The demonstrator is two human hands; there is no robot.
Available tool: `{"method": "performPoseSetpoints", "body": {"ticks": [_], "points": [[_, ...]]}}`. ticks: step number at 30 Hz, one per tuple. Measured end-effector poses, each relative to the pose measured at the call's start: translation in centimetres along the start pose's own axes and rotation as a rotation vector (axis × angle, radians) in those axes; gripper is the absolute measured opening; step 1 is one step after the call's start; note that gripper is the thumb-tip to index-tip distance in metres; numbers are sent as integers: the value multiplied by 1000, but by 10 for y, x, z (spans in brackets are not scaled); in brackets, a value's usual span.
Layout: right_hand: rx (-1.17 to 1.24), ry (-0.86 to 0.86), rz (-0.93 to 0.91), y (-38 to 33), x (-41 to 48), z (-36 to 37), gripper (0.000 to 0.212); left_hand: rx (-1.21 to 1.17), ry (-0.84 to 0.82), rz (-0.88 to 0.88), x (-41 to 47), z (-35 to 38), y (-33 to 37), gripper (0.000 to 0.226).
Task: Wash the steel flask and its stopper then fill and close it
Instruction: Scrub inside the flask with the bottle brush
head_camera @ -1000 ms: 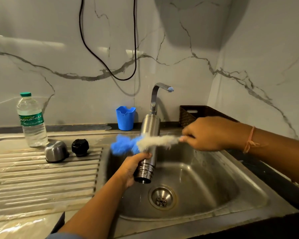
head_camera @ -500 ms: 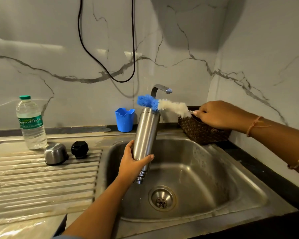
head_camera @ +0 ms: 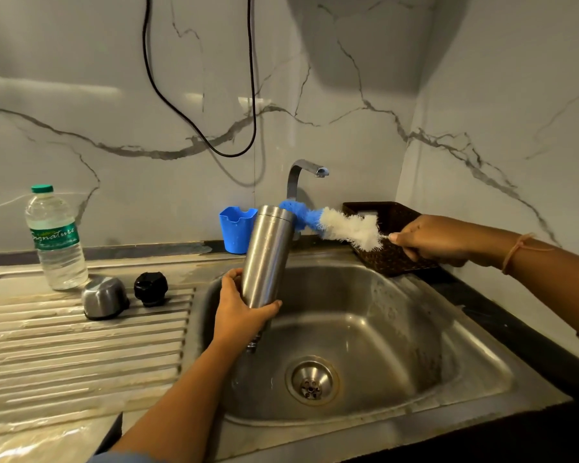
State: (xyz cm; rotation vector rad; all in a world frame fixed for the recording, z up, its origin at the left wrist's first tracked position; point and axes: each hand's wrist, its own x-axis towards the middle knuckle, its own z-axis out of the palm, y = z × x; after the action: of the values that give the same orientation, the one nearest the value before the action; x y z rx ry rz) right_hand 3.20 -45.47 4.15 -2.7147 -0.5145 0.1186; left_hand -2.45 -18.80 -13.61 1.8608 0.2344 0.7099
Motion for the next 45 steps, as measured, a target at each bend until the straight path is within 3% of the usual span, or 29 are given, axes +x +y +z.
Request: {"method": "performPoseSetpoints", "body": {"ticks": [6, 11, 18, 33, 41, 45], "points": [[8, 53, -76, 3, -4, -1, 47, -23, -31, -32, 2, -2, 2, 79], [-29, 89, -104, -3, 1, -5, 47, 112, -166, 92, -2, 2, 5, 86], [44, 11, -61, -1, -11, -18, 46, 99, -73, 61, 3, -3, 1, 84], [-11, 137, -164, -17, 0, 5, 46, 62, -29, 73, 0, 1, 7, 81], [-65, 83, -90, -3, -5, 36, 43, -218, 176, -163, 7, -5, 13, 75], [-42, 129, -89, 3, -4, 66, 43, -56, 136, -80, 3, -8, 14, 80]]}}
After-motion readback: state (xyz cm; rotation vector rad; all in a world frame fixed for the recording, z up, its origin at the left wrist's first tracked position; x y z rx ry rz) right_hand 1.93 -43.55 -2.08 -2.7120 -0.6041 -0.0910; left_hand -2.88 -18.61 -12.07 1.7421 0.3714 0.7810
